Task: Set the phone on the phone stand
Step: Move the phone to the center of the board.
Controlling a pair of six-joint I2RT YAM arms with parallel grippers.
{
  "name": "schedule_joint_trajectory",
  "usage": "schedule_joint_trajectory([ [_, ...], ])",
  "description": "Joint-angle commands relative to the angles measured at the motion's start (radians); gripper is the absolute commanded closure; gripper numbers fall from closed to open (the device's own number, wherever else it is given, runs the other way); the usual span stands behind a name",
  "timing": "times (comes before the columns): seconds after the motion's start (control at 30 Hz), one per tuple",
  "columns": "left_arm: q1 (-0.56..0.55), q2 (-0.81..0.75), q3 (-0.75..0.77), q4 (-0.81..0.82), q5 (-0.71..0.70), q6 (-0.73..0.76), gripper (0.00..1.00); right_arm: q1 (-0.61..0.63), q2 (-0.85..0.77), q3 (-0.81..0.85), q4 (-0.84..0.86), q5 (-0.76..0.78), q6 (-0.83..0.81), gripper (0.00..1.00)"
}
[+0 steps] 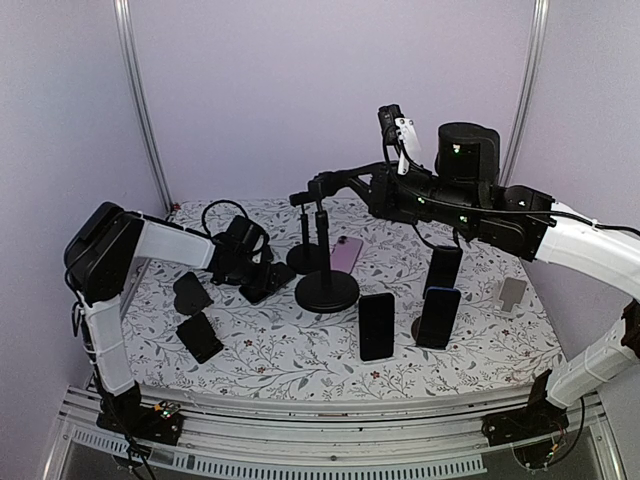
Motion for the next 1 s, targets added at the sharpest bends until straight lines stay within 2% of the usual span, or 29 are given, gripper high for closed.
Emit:
schedule_joint_trajectory([
  [0.0,-0.026,0.096,0.020,-0.150,-0.072,0.024,0.13,-0.002,-0.047,0.000,0.100,-0.015,0.024,0.99],
  [0.5,-0.085,0.130,0.048,-0.234,-0.154,0.074,0.12,-0.002,-0.052,-0.007,0.097,-0.017,0.020,0.99],
  [0.8,-0.082,0.141,0.038,-0.245,-0.059,0.112,0.09,-0.002,-0.068,-0.023,0.103,-0.017,0.020,0.99],
  [0.97,-0.081,0.145,0.038,-0.263,-0.077,0.119,0.10,-0.001,-0.075,-0.027,0.105,-0.019,0.020,0.99],
])
